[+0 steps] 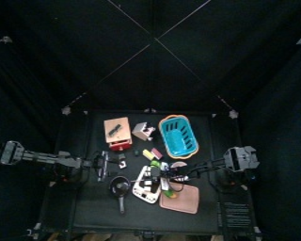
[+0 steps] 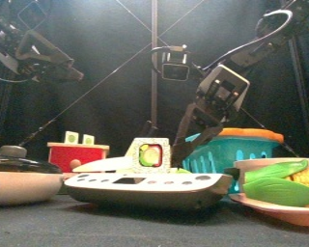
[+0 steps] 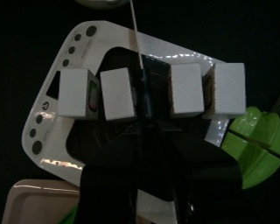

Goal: Put pairing knife back in holder

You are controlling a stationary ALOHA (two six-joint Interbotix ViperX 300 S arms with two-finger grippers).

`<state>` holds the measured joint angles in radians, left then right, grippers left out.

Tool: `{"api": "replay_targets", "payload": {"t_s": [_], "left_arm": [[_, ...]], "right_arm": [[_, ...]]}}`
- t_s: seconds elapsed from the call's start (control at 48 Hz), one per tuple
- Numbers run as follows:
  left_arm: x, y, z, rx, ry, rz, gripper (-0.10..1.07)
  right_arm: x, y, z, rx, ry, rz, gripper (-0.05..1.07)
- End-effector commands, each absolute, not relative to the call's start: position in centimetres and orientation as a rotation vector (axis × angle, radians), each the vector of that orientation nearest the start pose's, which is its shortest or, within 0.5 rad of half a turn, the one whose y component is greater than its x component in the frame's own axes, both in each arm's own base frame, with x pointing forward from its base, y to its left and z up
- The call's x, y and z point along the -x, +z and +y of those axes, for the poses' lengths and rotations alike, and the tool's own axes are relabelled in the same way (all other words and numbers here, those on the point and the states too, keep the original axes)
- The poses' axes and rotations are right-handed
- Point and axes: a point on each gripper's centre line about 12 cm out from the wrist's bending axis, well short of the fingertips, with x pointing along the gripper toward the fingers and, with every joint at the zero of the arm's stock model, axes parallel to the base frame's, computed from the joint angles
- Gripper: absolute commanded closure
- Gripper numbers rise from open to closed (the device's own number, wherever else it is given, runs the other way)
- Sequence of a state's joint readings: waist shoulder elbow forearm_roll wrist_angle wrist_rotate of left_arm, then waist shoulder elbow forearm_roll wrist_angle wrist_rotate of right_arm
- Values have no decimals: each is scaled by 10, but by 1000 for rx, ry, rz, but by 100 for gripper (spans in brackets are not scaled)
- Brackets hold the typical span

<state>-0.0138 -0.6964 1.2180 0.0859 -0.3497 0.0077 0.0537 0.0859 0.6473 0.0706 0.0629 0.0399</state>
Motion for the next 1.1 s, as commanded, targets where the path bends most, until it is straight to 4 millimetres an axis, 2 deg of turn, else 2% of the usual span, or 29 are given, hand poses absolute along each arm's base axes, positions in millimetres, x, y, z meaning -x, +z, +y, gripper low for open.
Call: {"api": "replay_targets", "payload": {"t_s": [0.0, 0.292, 0.417, 0.604, 0.812, 0.958, 1.083], "left_arm": [[-235, 238, -6, -91, -46, 136, 14], [-236, 239, -6, -92, -45, 133, 14], [-236, 239, -5, -92, -44, 131, 14], [-237, 243, -5, -92, -43, 121, 14], [-237, 243, -5, -91, -43, 122, 14], [-237, 242, -5, -92, -43, 124, 14], [-236, 242, -5, -91, -42, 122, 14]], "right_arm": [[-393, 162, 22, -89, 15, 724, 44], [-391, 186, 20, -82, 17, 663, 44], [-389, 205, 19, -78, 20, 614, 44], [-373, 242, 8, -73, 3, 521, 44], [-334, 275, -36, -105, -120, 423, 44], [-300, 280, -70, -123, -241, 385, 43], [-265, 268, -104, -159, -384, 391, 43]]}}
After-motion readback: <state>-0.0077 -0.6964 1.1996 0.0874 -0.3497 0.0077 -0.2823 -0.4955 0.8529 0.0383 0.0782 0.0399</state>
